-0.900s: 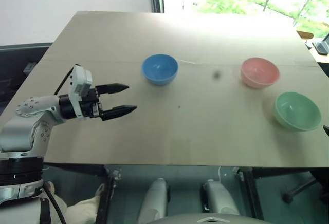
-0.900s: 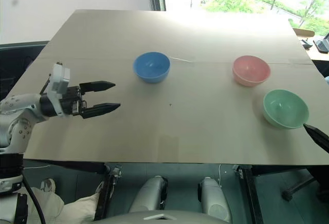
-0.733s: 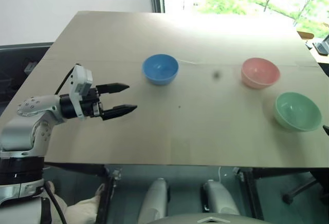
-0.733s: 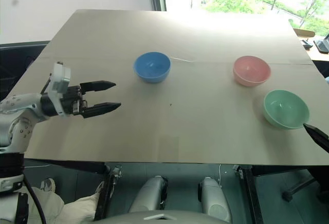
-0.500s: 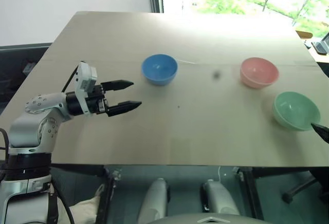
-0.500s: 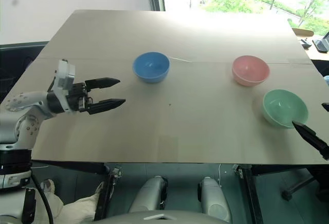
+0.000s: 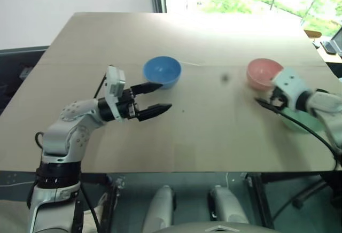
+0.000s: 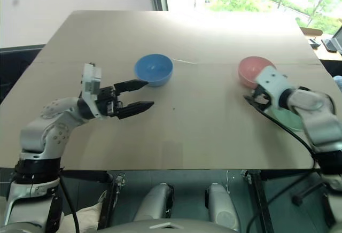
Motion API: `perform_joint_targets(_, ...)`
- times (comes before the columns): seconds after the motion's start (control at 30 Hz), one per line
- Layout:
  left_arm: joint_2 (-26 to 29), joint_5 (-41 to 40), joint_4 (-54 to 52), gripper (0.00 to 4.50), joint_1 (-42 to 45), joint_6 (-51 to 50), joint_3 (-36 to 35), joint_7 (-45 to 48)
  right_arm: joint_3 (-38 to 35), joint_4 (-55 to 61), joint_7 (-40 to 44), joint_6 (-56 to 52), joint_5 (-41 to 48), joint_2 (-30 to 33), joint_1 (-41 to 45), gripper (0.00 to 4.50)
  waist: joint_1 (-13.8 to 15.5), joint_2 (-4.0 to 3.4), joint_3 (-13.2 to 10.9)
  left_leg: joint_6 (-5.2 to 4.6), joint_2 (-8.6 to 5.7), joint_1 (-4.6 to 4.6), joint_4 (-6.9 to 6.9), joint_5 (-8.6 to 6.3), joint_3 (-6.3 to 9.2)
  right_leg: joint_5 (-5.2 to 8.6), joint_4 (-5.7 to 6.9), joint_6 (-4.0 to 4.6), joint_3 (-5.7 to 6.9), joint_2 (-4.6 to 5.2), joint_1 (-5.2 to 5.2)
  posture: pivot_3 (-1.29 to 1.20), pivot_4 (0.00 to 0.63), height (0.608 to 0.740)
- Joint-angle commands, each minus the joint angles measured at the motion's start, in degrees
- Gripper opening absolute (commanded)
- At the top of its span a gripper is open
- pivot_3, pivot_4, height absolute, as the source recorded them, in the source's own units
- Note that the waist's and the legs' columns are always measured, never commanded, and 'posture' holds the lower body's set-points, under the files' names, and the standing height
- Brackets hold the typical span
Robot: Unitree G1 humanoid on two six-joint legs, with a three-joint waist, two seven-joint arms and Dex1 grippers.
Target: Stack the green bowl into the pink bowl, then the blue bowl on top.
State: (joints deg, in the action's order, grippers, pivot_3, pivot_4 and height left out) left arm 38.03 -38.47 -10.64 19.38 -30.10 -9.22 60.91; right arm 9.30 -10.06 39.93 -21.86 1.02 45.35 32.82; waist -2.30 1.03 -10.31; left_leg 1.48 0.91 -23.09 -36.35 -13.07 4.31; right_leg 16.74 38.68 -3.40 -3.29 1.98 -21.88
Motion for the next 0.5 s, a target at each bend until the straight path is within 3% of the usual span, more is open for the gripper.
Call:
perform_joint_targets(0.03, 0.9, -1.2, -4.5, 4.5, -0.8, 0.3, -2.1, -1.3, 1.7, -12.5, 1.2, 7.9, -3.9, -1.5, 6.8, 4.47, 0.2, -0.04, 0.0, 0.0, -0.03, -0.08, 0.0, 0.0, 0.01, 0.0, -0.03, 0.0, 0.02, 0.03, -0.06, 0.0, 0.15, 0.74)
perform_joint_targets(0.13, 1.4, -1.9, -6.0, 4.5, -1.6, 0.3, -3.4, -2.0, 2.9, -23.8, 1.3, 13.2, -6.2, -3.8, 13.6, 3.74, 0.1, -0.04, 0.0, 0.15, -0.17, -0.71, -0.19, 0.09, 0.08, -0.01, 0.11, -0.01, 0.08, 0.16, -0.64, 0.0, 0.15, 0.74)
perform_joint_targets(0.2, 1.5, -2.3, -6.6, 4.5, -2.2, 0.2, -4.0, -2.4, 3.1, -28.4, 1.6, 15.8, -7.2, -4.7, 16.3, 2.99, 0.0, -0.05, 0.0, 0.23, -0.21, -0.79, -0.25, 0.14, 0.05, -0.02, 0.21, -0.02, 0.04, 0.18, -0.78, 0.0, 0.15, 0.74)
perform_joint_targets(0.4, 1.4, -2.9, -8.8, 4.5, -5.4, 0.6, -4.6, -3.5, 2.8, -29.9, 5.2, 18.4, -7.7, -5.8, 18.7, 0.28, -0.1, -0.06, 0.0, 0.15, -0.2, -0.75, -0.25, 0.09, 0.08, -0.02, 0.27, -0.01, 0.06, 0.17, -0.77, 0.0, 0.15, 0.74)
perform_joint_targets(0.43, 1.3, -3.1, -8.9, 4.5, -5.5, 0.6, -4.6, -3.7, 2.7, -28.5, 6.0, 17.9, -7.5, -5.8, 18.3, 0.07, -0.1, -0.07, 0.0, 0.14, -0.2, -0.75, -0.25, 0.09, 0.07, -0.02, 0.29, -0.01, 0.06, 0.17, -0.77, 0.0, 0.15, 0.74)
perform_joint_targets(0.5, 1.2, -3.5, -8.8, 4.5, -5.2, 0.3, -4.6, -4.2, 2.6, -25.5, 7.4, 17.3, -7.4, -5.6, 17.3, 0.07, -0.1, -0.07, 0.0, 0.1, -0.2, -0.75, -0.26, 0.07, 0.09, -0.02, 0.32, -0.01, 0.07, 0.16, -0.77, 0.0, 0.15, 0.74)
